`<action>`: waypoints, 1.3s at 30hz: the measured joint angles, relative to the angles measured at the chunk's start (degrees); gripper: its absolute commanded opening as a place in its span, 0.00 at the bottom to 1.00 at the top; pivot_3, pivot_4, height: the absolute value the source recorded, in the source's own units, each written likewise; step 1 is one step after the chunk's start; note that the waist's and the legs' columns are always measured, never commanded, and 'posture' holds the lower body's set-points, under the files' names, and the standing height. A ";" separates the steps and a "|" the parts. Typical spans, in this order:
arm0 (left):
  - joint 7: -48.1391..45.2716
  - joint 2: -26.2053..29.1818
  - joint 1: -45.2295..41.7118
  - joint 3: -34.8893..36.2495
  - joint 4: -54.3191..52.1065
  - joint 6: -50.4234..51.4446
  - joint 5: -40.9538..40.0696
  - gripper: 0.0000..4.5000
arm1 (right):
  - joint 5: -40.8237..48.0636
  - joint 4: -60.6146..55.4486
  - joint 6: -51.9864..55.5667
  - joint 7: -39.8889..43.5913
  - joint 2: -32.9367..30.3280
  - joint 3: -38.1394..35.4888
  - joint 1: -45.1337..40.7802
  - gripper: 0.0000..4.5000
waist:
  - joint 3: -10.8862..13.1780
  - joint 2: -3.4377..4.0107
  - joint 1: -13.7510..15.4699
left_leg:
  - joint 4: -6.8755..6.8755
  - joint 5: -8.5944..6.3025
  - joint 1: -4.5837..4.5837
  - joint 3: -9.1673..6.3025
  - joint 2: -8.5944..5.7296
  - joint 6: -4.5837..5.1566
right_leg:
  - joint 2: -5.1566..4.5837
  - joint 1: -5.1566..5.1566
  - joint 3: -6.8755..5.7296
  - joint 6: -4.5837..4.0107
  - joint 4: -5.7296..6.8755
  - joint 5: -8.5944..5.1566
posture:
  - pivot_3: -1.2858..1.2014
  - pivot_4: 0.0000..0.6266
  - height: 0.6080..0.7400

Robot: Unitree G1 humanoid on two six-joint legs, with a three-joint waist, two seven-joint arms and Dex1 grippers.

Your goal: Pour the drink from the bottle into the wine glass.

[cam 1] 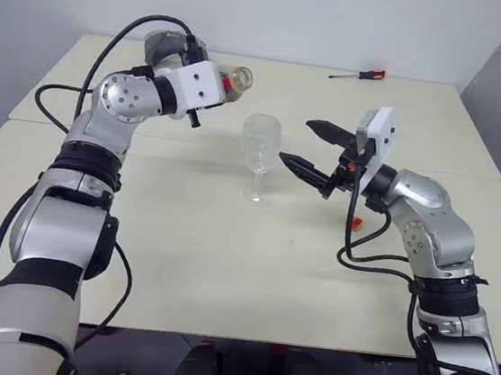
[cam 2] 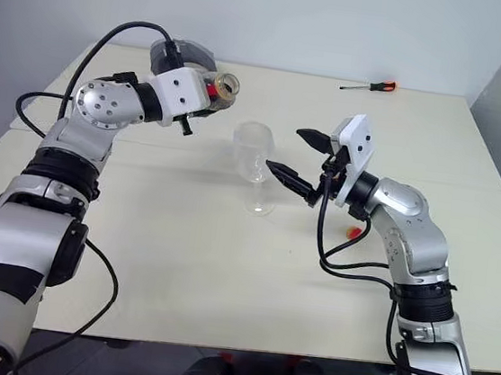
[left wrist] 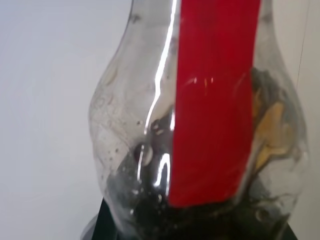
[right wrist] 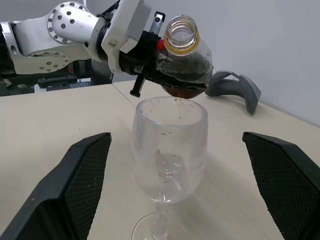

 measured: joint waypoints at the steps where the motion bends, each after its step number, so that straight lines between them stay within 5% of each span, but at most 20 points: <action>1: 0.19 0.02 -0.27 -0.39 0.28 -0.86 0.55 0.23 | -0.02 0.00 0.00 -0.01 0.06 0.00 0.00 1.00 | 0.00 0.00 -0.01 | 0.00 0.00 0.00 0.00 0.00 0.00 | 0.00 0.00 0.00 0.00 0.01 0.00 | 0.52 0.24 1.00; 39: 12.83 3.99 -8.39 -10.77 8.01 -15.29 19.11 0.23 | -1.47 1.50 -1.17 0.96 1.86 -0.02 -0.13 1.00 | 0.00 0.00 -1.10 | 0.29 0.03 -0.01 0.02 -0.02 0.01 | 0.00 -0.02 0.03 0.00 0.24 0.00 | 0.52 0.24 1.00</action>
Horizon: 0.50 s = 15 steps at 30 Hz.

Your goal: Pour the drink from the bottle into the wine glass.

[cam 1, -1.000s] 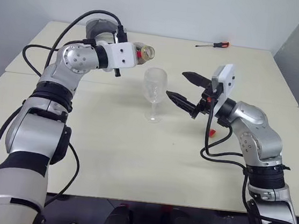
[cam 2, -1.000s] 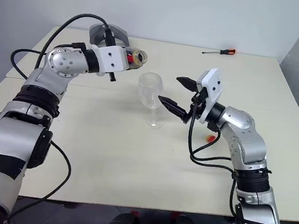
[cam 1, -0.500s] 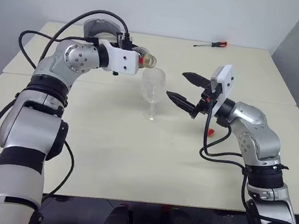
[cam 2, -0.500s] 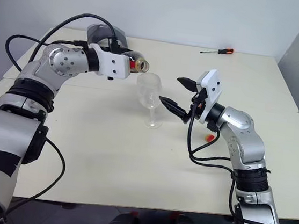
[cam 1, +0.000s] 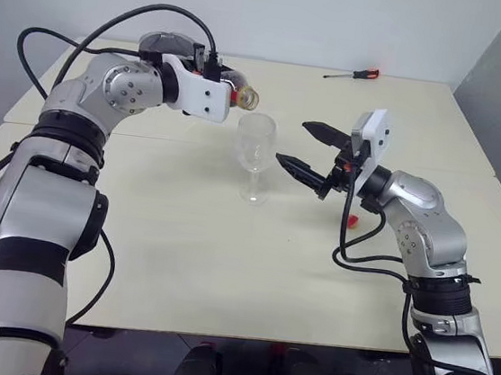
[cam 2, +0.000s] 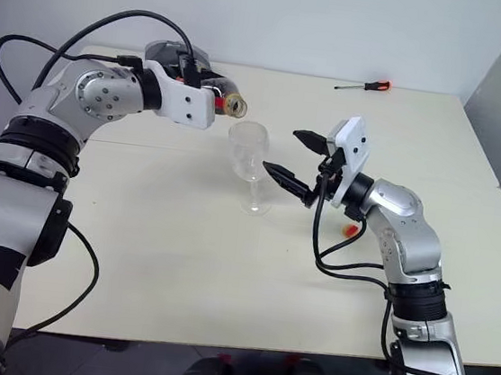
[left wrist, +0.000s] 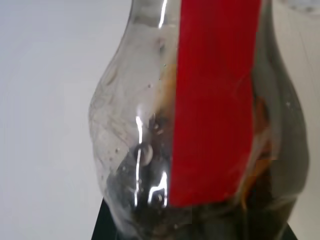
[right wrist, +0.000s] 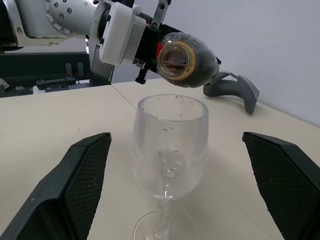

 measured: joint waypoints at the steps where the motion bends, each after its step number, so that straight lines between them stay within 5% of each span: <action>1: 0.31 0.03 -0.01 -0.11 0.03 -0.50 0.33 0.23 | 0.00 0.15 0.00 0.00 0.07 0.00 -0.16 1.00 | 0.00 0.00 0.00 | 0.01 0.00 0.00 0.00 0.00 0.00 | 0.00 0.00 0.00 0.00 0.01 0.00 | 0.52 0.24 1.00; 15: 3.29 0.83 -2.08 -3.03 0.05 -2.60 4.56 0.23 | -0.02 0.97 -0.05 0.27 0.39 -0.01 -0.63 1.00 | 0.00 0.00 -0.01 | 0.33 -0.01 -0.08 0.03 0.00 0.01 | 0.00 0.00 0.01 0.01 0.12 0.00 | 0.52 0.24 1.00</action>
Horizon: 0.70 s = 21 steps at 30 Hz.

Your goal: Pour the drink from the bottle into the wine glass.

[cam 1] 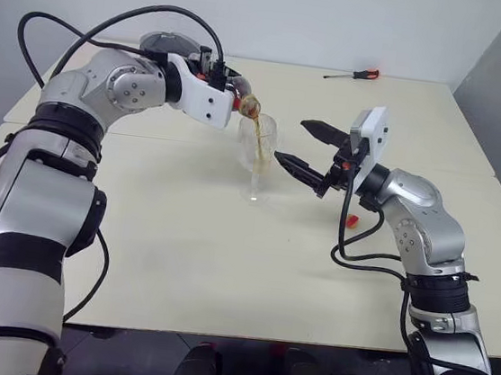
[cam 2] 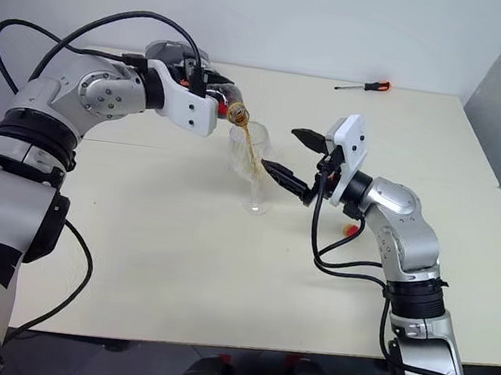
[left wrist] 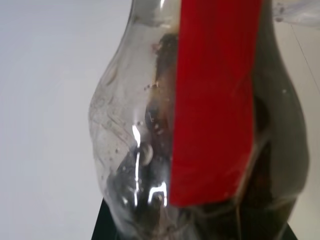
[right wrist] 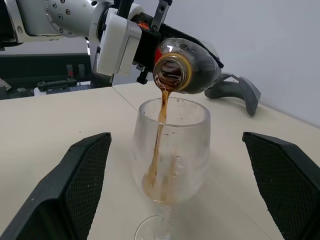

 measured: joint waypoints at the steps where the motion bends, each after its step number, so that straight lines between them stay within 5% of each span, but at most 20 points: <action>1: 0.26 0.05 -0.04 -0.33 0.00 -0.18 0.14 0.23 | 0.00 0.10 -0.01 0.10 0.00 0.00 -0.02 1.00 | 0.00 0.00 0.00 | 0.00 0.00 0.00 0.00 0.00 0.00 | 0.00 0.00 0.00 0.00 0.00 0.00 | 0.52 0.24 1.00; 21: 3.42 0.99 -1.34 -2.28 0.76 -0.56 3.27 0.23 | -0.07 0.55 -0.07 0.80 -0.01 -0.01 -0.28 1.00 | 0.00 0.00 0.00 | 0.04 0.00 -0.01 0.00 0.00 0.00 | 0.00 0.00 -0.01 0.00 0.05 0.00 | 0.52 0.24 1.00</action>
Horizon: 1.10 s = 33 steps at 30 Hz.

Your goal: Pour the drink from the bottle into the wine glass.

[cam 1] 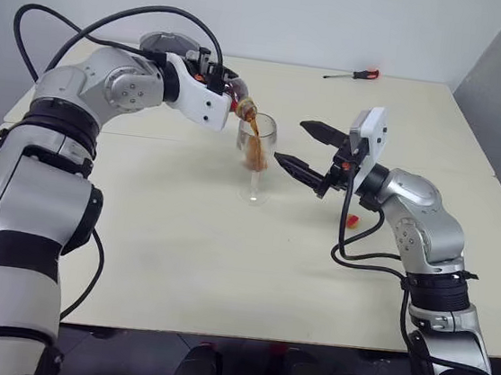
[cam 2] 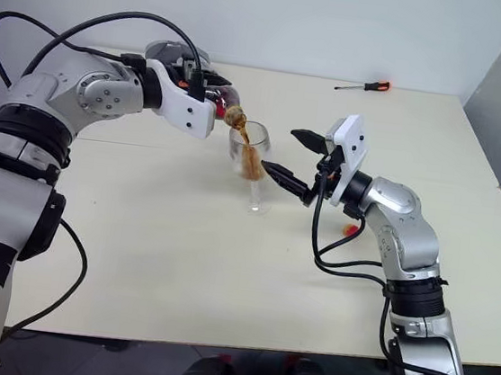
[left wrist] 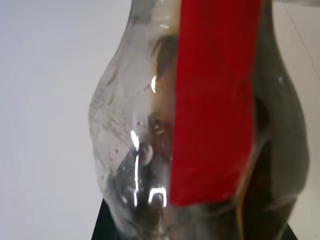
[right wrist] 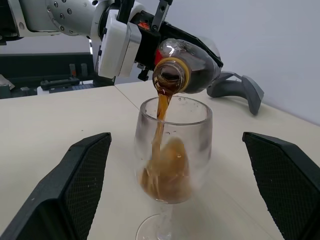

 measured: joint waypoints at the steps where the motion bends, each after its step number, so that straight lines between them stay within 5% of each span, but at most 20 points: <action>1: 0.27 0.06 -0.35 -0.35 0.11 0.00 0.30 0.23 | 0.00 0.00 0.00 0.00 0.00 0.00 0.00 1.00 | 0.00 0.00 0.00 | 0.00 0.00 0.00 0.00 0.00 0.00 | 0.00 0.00 0.00 0.00 0.00 0.00 | 0.52 0.24 1.00; 33: 4.84 0.20 -3.09 -3.50 1.43 -1.18 3.85 0.23 | -0.01 0.27 -0.10 0.06 -0.05 -0.02 -1.09 1.00 | 0.00 0.00 -0.01 | 0.06 0.00 0.00 0.03 0.00 0.00 | -0.01 -0.01 0.00 0.00 0.05 0.00 | 0.52 0.24 1.00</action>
